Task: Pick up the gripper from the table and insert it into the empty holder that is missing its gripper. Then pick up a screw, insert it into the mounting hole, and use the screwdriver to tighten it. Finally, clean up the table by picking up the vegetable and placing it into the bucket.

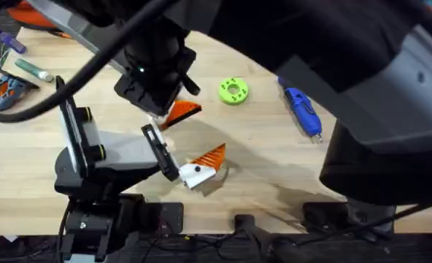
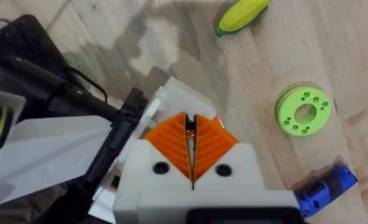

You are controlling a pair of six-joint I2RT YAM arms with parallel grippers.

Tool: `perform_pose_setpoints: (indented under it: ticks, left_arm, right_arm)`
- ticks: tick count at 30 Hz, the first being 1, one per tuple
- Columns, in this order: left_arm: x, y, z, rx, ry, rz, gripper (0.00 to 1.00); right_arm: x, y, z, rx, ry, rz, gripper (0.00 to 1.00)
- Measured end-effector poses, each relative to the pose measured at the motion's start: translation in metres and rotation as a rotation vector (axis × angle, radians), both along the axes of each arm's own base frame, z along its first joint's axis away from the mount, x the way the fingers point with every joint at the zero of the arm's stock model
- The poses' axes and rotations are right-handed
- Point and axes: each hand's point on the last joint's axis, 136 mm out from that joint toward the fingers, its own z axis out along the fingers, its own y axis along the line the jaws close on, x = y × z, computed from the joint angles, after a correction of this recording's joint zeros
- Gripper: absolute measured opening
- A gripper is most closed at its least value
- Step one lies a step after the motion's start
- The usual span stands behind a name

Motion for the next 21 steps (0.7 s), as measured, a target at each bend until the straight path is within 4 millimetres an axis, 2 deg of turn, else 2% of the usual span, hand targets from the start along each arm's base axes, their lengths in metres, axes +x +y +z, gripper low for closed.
perform_pose_setpoints:
  ticks: [10,21]
  left_arm:
    - [0.000,0.000,0.000,0.000,0.001,0.000,0.986]
    - [0.000,0.000,0.000,-0.003,0.006,0.000,0.986]
  right_arm:
    - [-0.004,0.006,-0.001,0.007,-0.004,0.013,0.006]
    - [-0.004,0.006,-0.012,-0.024,0.013,0.013,0.006]
